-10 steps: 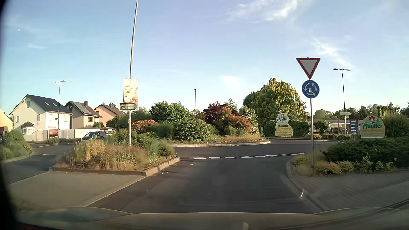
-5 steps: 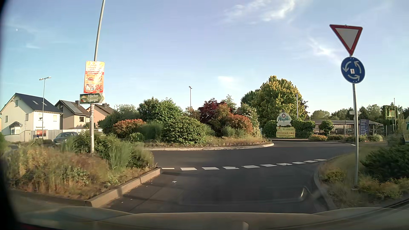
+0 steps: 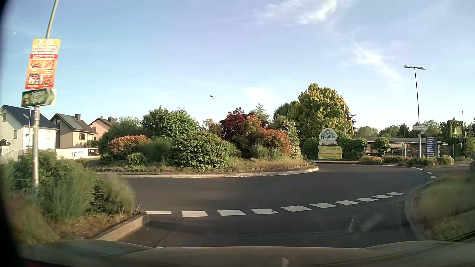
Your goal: Follow the waypoints while adhering to traffic rules and regulations
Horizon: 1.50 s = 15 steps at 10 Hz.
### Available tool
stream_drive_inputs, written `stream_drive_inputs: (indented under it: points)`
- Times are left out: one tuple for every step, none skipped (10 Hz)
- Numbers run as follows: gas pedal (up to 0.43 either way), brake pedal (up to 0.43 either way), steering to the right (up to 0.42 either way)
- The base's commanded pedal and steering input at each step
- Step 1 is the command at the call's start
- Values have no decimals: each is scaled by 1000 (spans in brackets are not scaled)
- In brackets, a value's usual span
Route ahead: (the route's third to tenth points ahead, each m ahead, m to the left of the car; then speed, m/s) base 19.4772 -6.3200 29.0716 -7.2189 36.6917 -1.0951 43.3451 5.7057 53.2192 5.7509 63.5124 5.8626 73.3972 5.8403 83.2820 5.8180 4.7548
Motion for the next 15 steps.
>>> stream_drive_inputs:
  points:
    - [0, 274, 63]
    - [0, 220, 75]
    - [0, 159, 87]
    - [0, 91, 101]
    - [0, 37, 124]
    - [0, 37, 150]
    - [0, 37, 174]
    - [0, 30, 200]
    - [0, 30, 223]
    - [47, 30, 236]
    - [118, 30, 249]
    - [130, 37, 261]
    - [138, 30, 270]
    - [138, 30, 284]
    - [157, 30, 293]
